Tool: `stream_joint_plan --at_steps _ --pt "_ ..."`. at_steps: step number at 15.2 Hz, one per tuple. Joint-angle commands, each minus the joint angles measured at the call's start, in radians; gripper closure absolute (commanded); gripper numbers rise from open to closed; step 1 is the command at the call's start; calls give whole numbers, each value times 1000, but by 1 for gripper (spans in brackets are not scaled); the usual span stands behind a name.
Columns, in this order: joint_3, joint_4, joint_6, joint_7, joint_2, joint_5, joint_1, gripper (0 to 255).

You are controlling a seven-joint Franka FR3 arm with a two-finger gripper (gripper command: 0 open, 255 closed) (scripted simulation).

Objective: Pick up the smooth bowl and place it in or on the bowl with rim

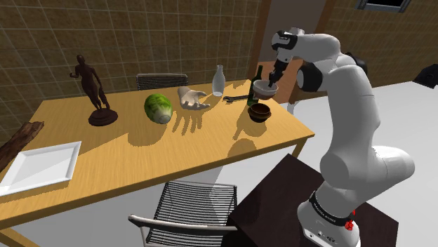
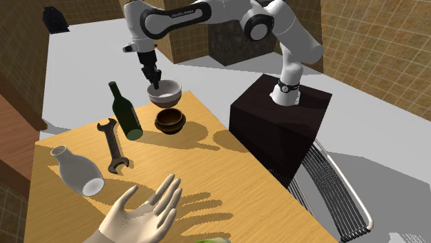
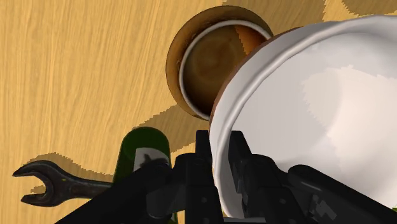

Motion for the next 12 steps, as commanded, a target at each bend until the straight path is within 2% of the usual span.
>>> stream_joint_plan --at_steps 1,12 --pt "4 63 -22 -5 40 4 -26 255" --pt "9 -50 104 -40 61 17 -9 255"
